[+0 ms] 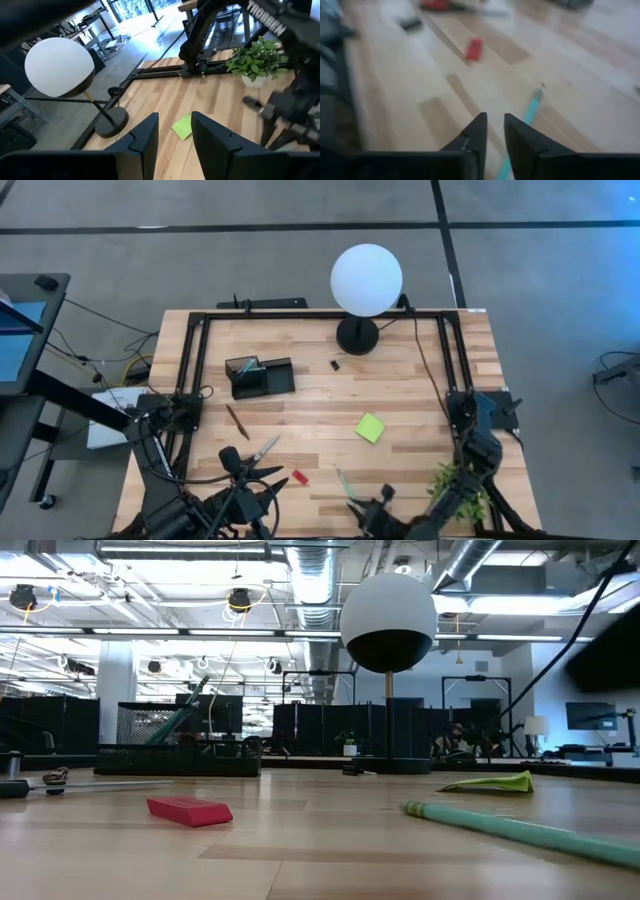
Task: Pick and place office supplies into organizer
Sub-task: Put the blue pencil into the black desk organizer
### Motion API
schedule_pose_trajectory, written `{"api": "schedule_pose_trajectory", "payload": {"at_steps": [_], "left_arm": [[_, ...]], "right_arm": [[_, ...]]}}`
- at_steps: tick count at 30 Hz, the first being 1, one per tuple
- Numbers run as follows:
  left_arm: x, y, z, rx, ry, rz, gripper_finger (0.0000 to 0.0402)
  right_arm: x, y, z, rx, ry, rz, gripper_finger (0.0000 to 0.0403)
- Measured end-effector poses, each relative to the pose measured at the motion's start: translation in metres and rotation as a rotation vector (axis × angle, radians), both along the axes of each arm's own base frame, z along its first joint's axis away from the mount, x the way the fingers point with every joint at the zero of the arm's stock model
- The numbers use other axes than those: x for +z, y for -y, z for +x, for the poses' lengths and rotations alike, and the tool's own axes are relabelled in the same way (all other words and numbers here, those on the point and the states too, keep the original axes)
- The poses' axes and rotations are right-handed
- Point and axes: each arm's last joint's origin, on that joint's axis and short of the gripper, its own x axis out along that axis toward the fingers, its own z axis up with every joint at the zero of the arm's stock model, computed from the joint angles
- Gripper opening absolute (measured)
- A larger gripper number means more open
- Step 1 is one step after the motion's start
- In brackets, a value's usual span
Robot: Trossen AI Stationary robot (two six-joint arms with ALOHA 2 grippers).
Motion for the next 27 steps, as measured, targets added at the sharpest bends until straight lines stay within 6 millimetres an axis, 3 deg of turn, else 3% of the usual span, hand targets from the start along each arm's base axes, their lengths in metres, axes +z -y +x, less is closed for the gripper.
{"api": "schedule_pose_trajectory", "payload": {"at_steps": [5, 12, 19, 27], "left_arm": [[0.000, 0.000, 0.000, 0.004, 0.003, -0.029, 0.0112], [-0.001, 0.001, -0.001, -0.004, -0.013, -0.036, 0.0112], [-0.007, 0.005, 0.001, -0.008, -0.032, -0.028, 0.0112], [-0.030, 0.008, 0.002, 0.014, -0.037, 0.010, 0.0112]], "right_arm": [[-0.010, 0.024, 0.029, -0.067, -0.217, 0.167, 0.0115], [-0.019, 0.030, 0.047, -0.061, -0.227, 0.212, 0.0162], [-0.021, 0.028, 0.043, -0.109, -0.186, 0.248, 0.0161], [-0.023, 0.016, 0.030, -0.084, -0.175, 0.243, 0.0143]]}}
